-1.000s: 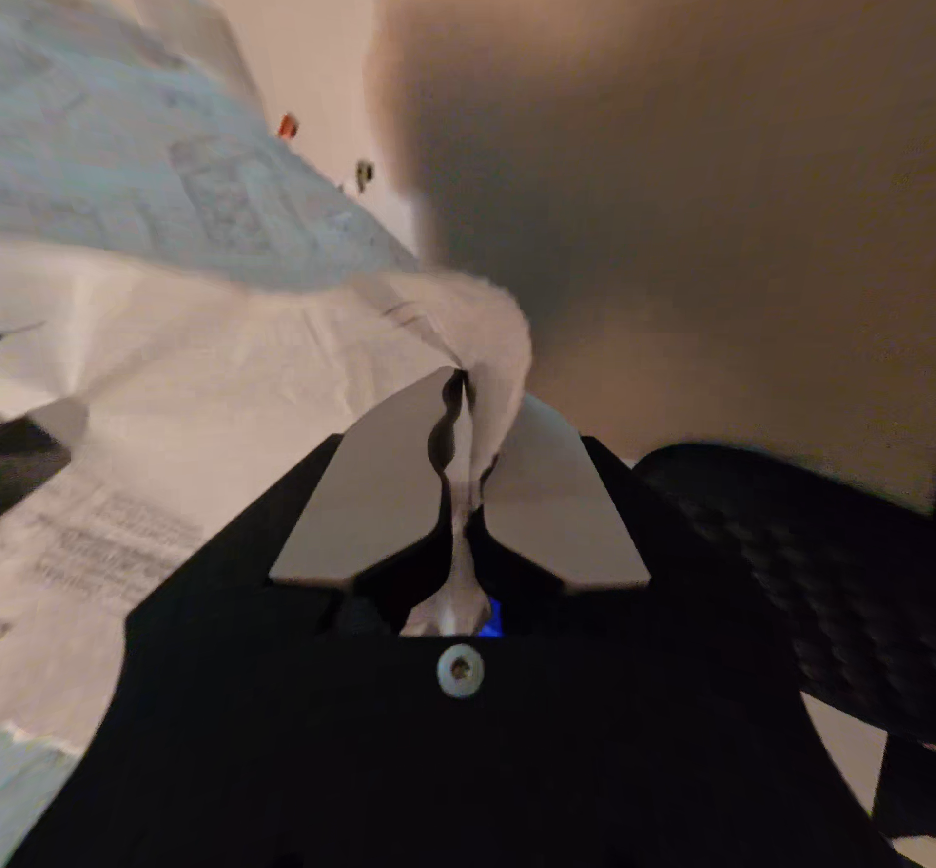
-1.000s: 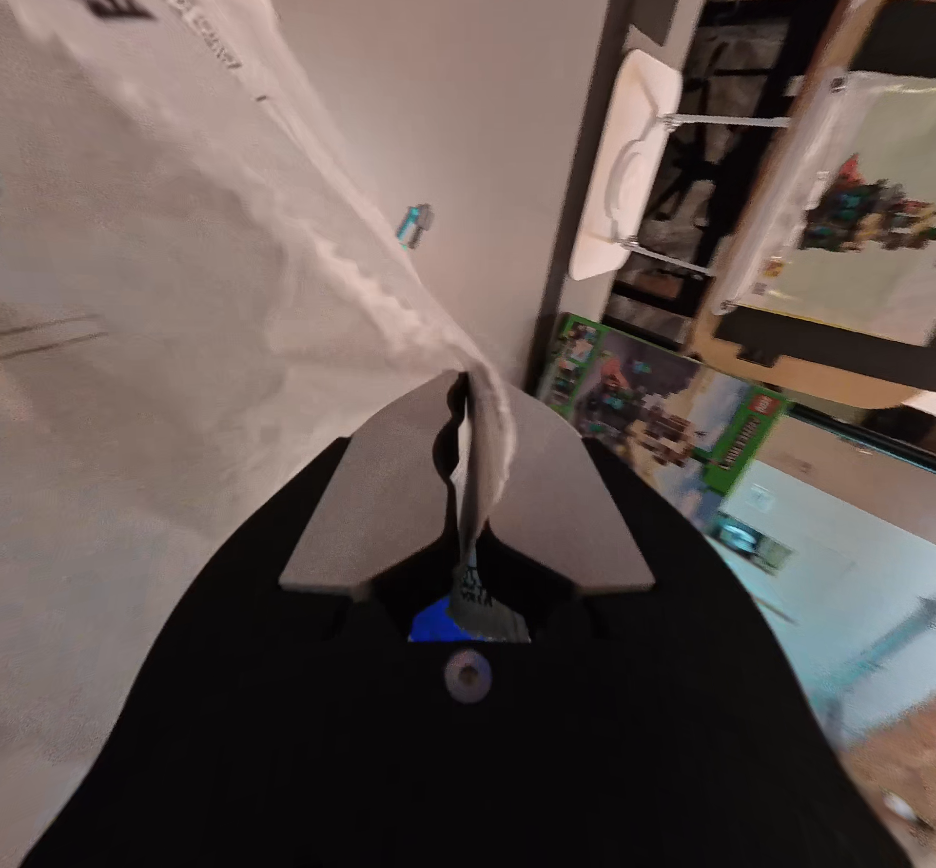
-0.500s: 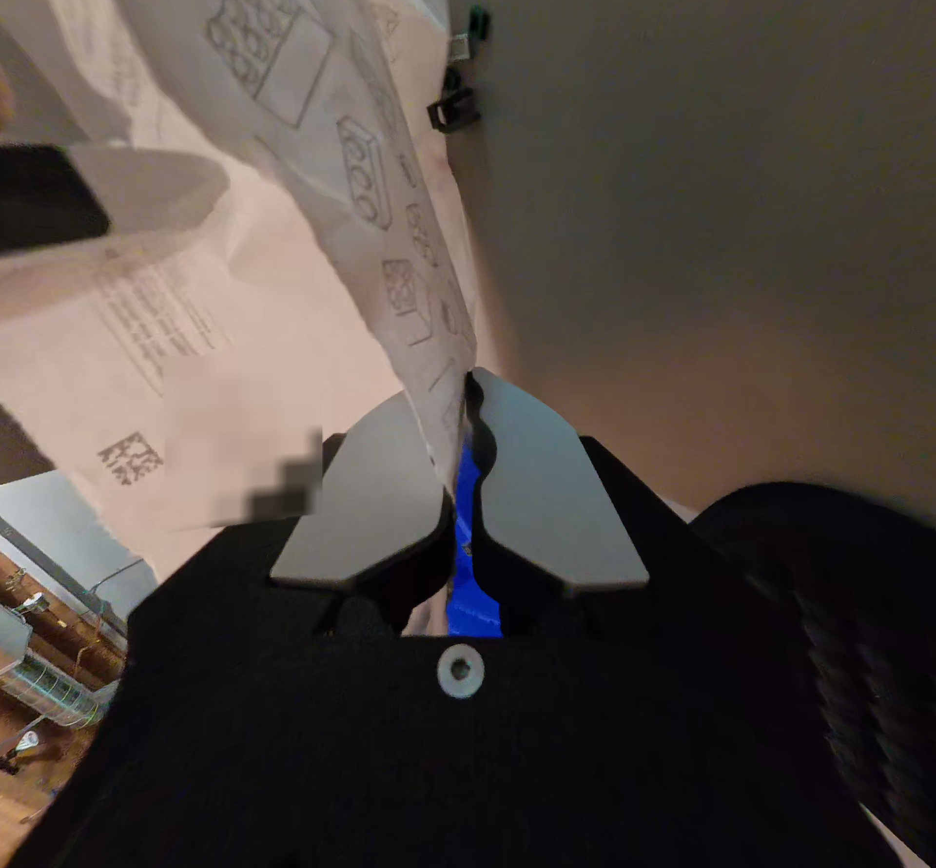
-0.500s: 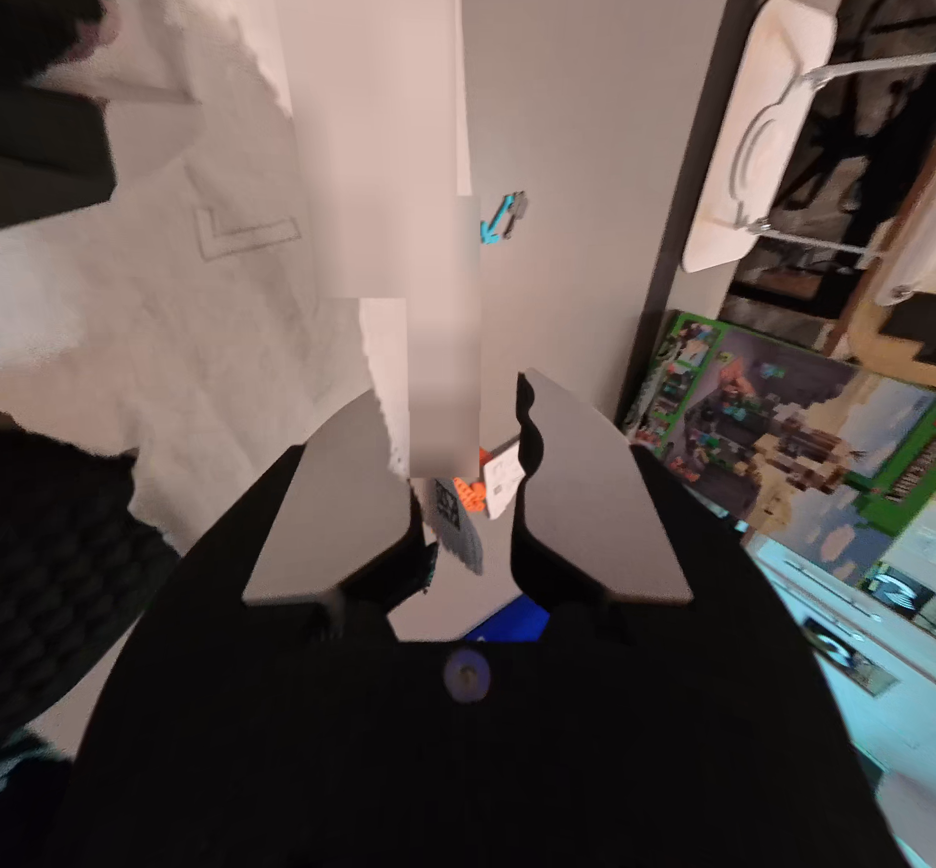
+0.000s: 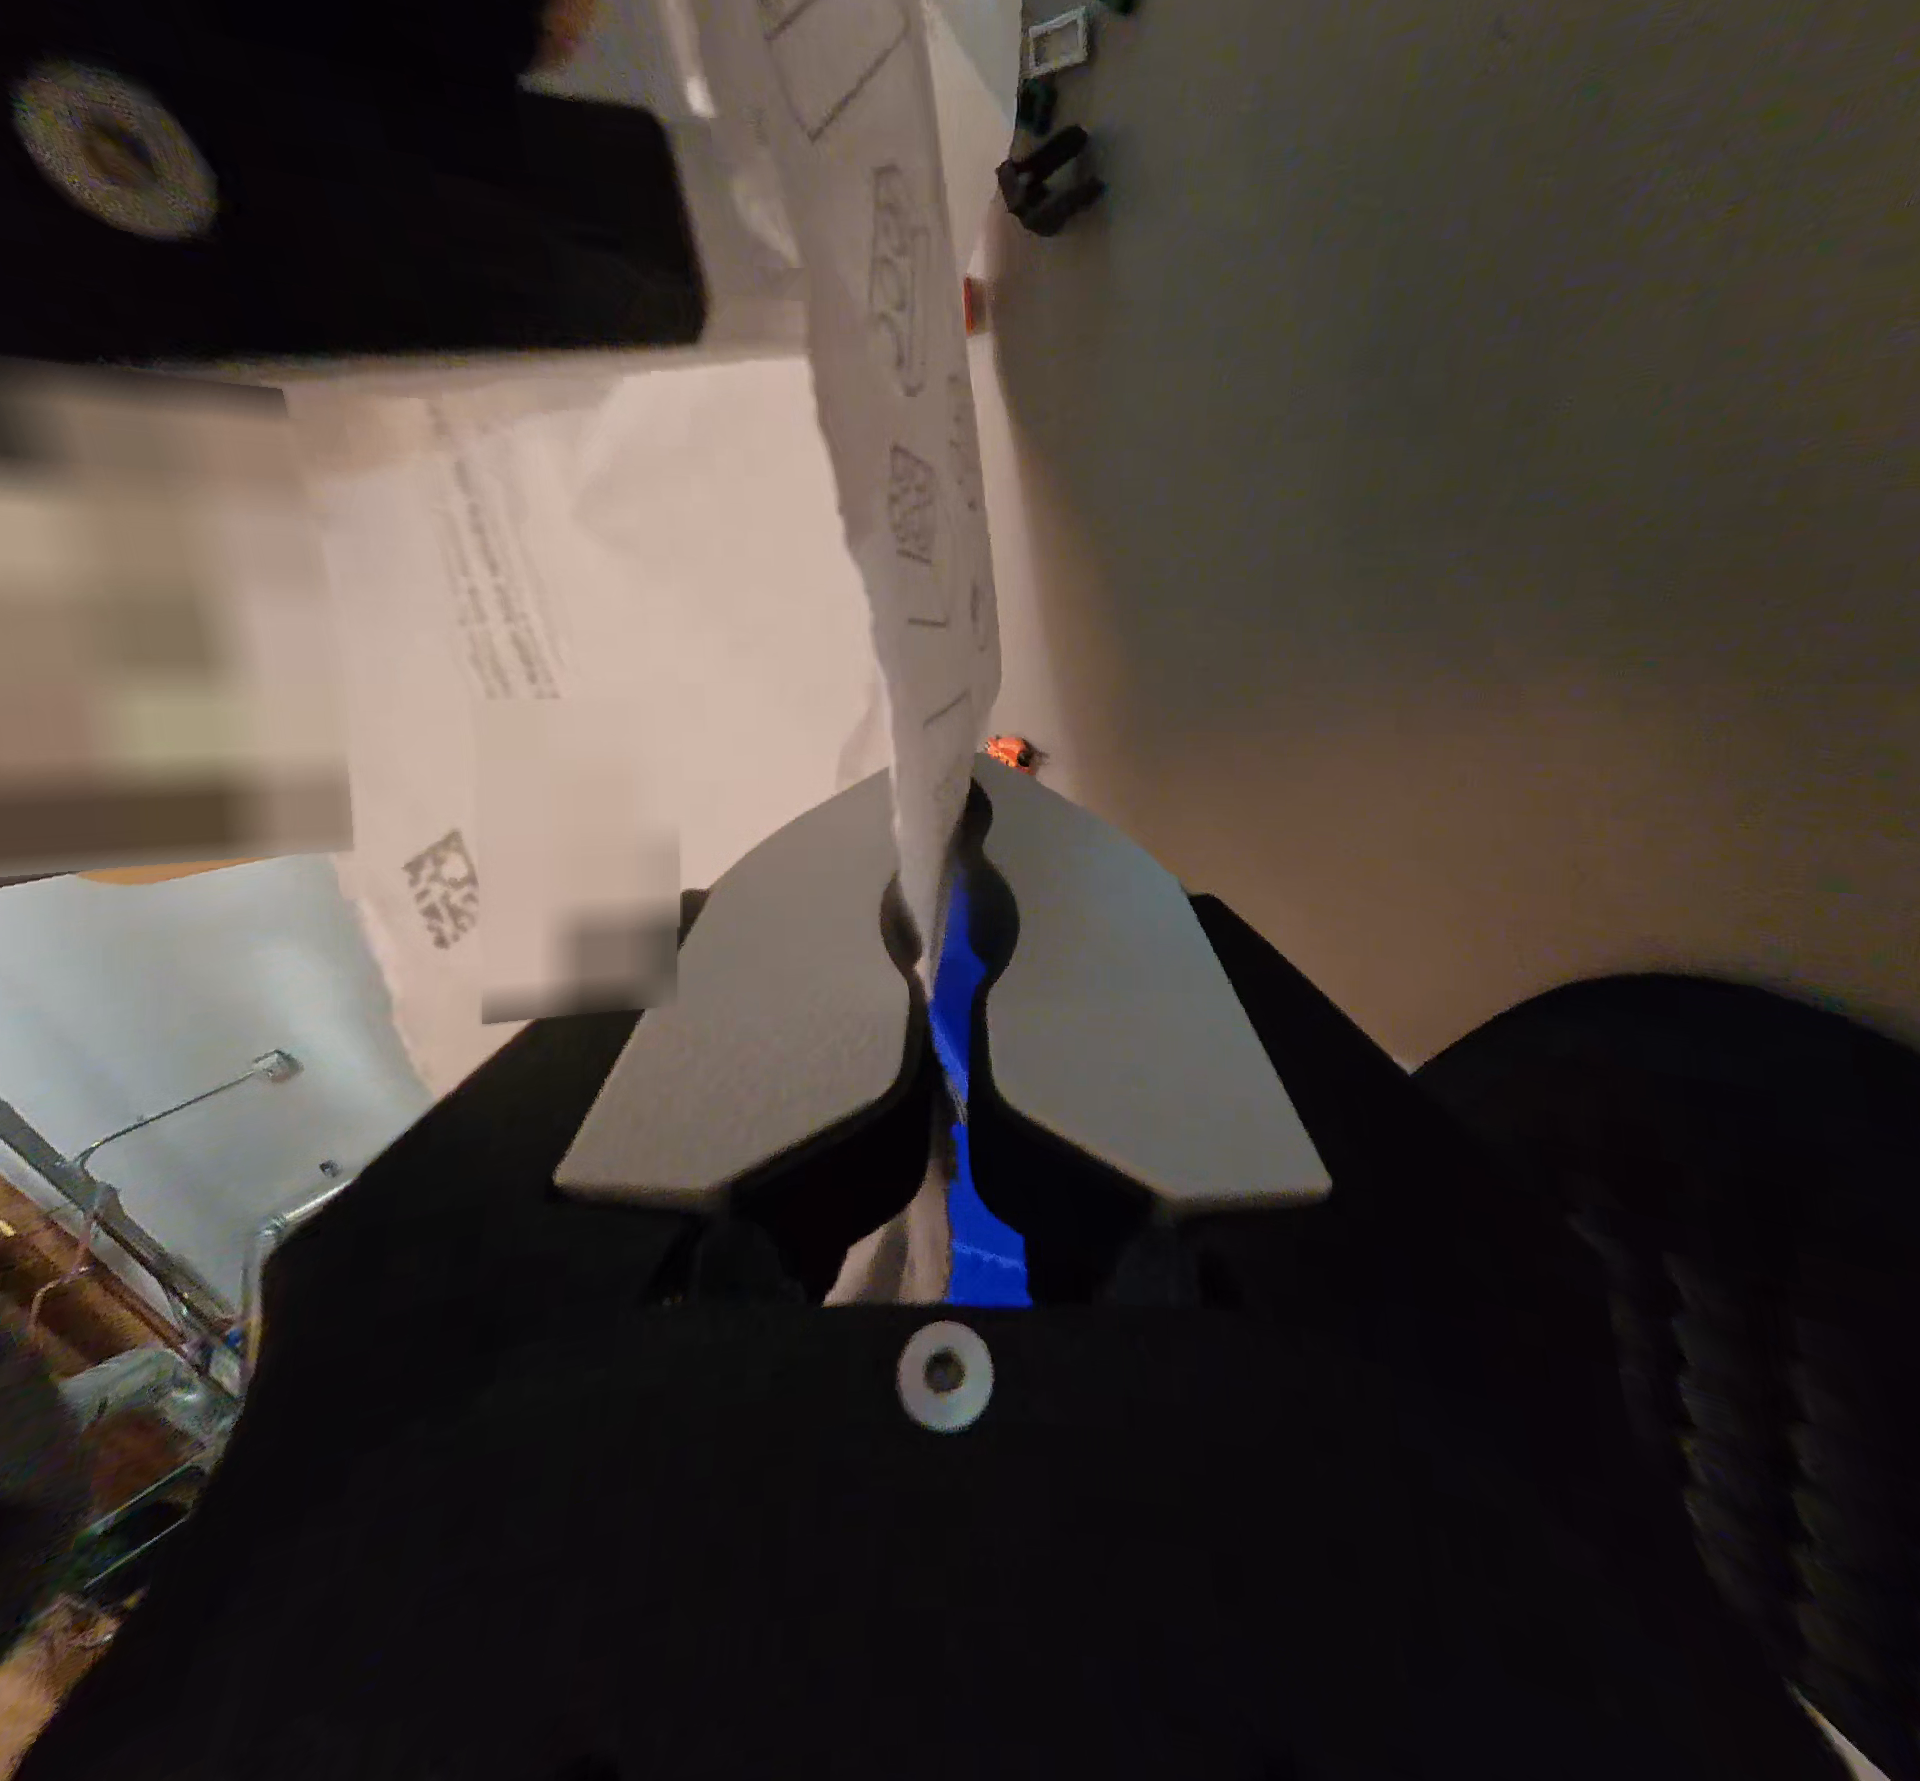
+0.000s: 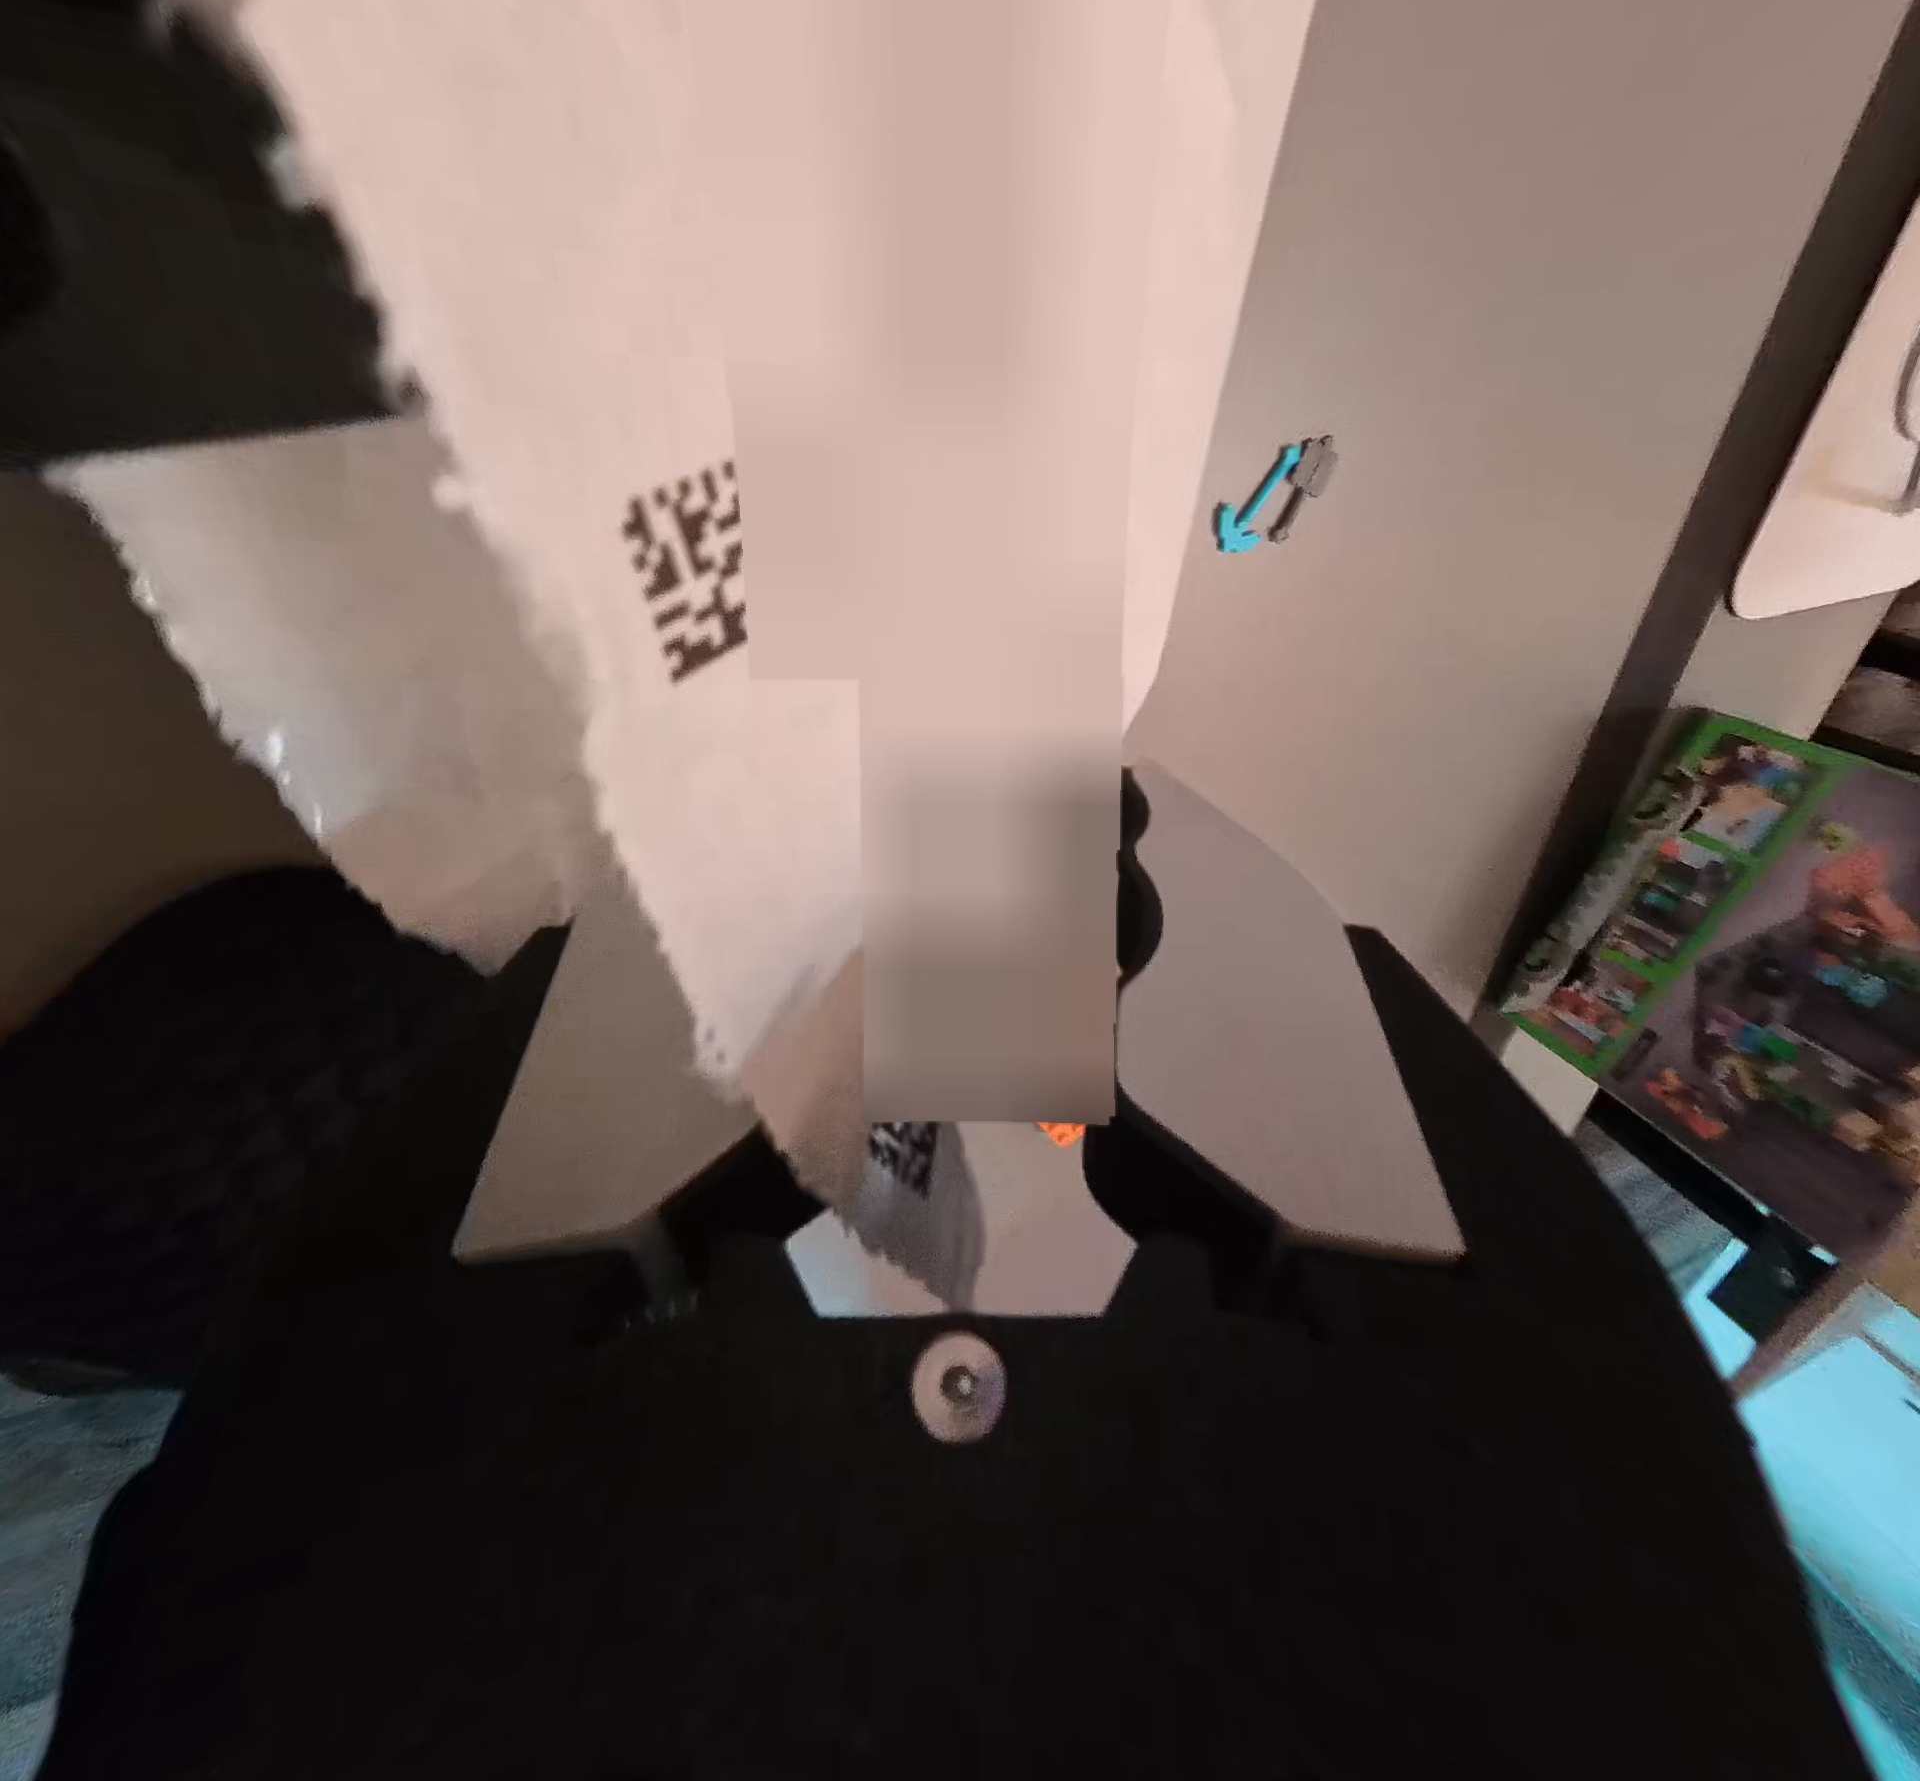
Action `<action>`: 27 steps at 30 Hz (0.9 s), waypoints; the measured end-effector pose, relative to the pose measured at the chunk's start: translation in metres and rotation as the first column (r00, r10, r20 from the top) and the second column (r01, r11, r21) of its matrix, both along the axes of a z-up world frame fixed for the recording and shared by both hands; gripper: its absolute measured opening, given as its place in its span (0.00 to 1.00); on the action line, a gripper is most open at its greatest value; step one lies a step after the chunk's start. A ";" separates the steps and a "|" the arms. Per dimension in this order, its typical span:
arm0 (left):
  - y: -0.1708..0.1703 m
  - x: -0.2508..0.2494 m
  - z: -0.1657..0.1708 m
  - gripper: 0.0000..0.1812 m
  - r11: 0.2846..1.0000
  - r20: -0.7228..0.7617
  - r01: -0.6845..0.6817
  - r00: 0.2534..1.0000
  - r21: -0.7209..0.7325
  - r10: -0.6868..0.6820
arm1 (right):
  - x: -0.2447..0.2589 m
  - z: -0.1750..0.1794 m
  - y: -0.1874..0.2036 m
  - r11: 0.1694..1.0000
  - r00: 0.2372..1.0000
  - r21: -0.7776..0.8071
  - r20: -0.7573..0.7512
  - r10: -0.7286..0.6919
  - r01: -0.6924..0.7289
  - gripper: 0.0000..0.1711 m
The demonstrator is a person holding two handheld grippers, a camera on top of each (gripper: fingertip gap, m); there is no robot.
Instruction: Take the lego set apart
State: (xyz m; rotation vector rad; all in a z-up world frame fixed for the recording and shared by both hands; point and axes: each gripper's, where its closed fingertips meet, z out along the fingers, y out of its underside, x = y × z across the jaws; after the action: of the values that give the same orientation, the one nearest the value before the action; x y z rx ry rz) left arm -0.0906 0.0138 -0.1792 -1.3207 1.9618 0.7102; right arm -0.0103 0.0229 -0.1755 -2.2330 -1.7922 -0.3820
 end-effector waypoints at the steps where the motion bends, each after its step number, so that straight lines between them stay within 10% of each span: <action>1: -0.001 0.001 0.000 0.00 1.000 0.001 0.000 1.000 -0.006 0.000 | 0.002 -0.001 0.004 1.000 1.000 0.023 0.018 -0.004 0.003 0.32; 7: -0.006 0.005 -0.001 0.00 0.999 0.005 0.019 1.000 -0.039 -0.019 | 0.011 0.008 0.027 0.979 0.996 0.200 0.089 0.024 -0.042 0.00; 23: -0.009 0.041 0.006 0.17 0.994 0.148 -0.111 0.983 0.004 0.109 | -0.003 0.022 0.021 0.986 0.990 0.096 0.000 -0.139 0.138 0.00; 27: -0.006 0.048 -0.007 0.00 0.998 0.104 -0.053 0.993 0.027 0.050 | -0.001 0.033 0.024 0.983 0.992 0.139 -0.012 -0.122 0.123 0.00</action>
State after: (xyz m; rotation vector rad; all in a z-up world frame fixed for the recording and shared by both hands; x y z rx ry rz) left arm -0.0426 0.0079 -0.1862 -1.3677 1.8342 0.6789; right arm -0.0114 0.0470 -0.1425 -2.2500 -1.5785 -0.5113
